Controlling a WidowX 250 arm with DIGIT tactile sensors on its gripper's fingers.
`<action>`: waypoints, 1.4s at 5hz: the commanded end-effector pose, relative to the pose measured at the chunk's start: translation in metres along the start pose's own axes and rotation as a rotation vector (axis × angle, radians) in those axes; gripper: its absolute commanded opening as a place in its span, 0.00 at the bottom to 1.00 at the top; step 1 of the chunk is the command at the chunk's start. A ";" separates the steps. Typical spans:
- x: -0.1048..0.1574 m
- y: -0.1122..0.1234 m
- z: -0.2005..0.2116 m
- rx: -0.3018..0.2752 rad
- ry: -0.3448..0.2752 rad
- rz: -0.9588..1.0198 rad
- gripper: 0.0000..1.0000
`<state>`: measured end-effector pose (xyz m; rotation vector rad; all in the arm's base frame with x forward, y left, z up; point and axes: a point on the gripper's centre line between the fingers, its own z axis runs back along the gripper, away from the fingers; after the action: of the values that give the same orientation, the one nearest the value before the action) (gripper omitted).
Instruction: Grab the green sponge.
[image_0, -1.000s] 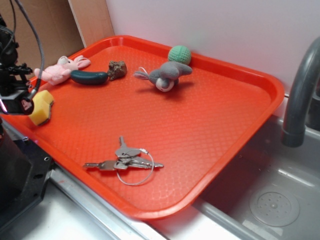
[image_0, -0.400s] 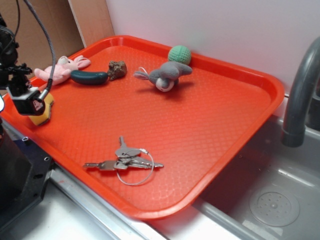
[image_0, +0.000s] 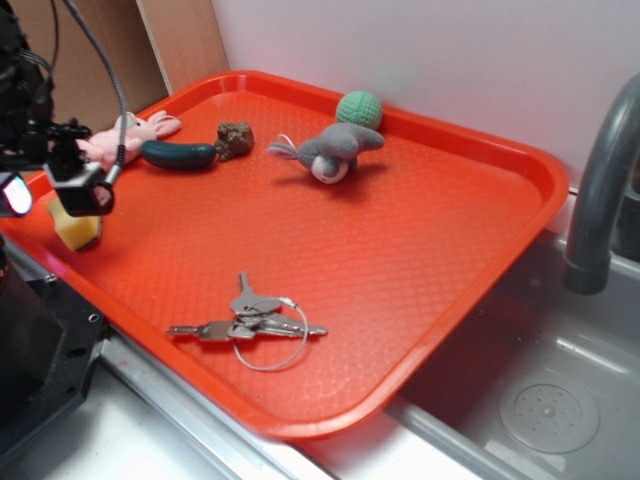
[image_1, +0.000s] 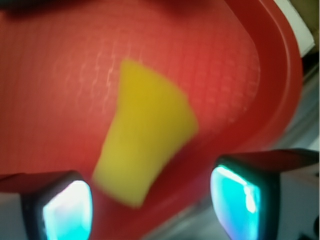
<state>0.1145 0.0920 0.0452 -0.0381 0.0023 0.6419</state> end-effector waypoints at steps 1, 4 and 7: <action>0.016 0.005 -0.022 0.026 -0.044 0.060 1.00; 0.014 -0.005 -0.008 0.002 0.004 -0.168 0.00; 0.021 -0.089 0.073 0.023 -0.015 -0.590 0.00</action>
<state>0.1858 0.0294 0.1146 -0.0185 0.0175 0.0626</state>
